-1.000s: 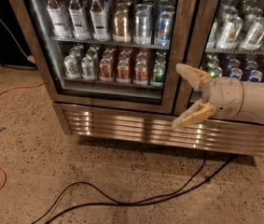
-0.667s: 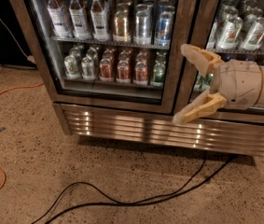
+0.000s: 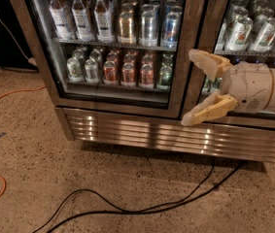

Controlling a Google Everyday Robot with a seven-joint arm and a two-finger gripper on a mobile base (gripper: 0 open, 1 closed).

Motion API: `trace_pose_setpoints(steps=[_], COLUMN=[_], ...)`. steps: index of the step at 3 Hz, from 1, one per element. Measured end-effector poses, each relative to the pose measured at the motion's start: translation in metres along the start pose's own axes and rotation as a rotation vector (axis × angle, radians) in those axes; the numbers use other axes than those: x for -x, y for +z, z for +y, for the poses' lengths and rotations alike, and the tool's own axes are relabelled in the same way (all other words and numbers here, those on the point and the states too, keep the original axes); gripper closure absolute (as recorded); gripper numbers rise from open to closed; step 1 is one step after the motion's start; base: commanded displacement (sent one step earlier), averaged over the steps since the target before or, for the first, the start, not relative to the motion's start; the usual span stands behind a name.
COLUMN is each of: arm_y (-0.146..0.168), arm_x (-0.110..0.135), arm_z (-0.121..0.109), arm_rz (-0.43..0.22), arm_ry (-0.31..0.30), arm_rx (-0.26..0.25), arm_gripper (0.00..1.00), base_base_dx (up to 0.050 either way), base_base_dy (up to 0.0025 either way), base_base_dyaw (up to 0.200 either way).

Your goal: Open left fridge door

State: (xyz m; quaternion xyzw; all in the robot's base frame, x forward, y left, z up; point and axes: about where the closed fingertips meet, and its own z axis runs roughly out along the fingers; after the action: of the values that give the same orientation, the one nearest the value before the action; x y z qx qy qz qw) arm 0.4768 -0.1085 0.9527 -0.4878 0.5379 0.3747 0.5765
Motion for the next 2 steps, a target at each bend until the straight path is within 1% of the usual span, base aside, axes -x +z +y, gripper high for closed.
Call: trace_pose_setpoints(steps=[1, 2], arm_y=[-0.004, -0.005], arm_x=[0.016, 0.032], arm_z=[-0.002, -0.001], arm_rz=[0.017, 0.035], arm_ry=[0.106, 0.182], arm_rx=[-0.001, -0.002], arm_gripper=[0.00, 0.00], base_base_dx=[0.000, 0.000], base_base_dy=[0.00000, 0.00000], base_base_dyaw=[0.000, 0.000])
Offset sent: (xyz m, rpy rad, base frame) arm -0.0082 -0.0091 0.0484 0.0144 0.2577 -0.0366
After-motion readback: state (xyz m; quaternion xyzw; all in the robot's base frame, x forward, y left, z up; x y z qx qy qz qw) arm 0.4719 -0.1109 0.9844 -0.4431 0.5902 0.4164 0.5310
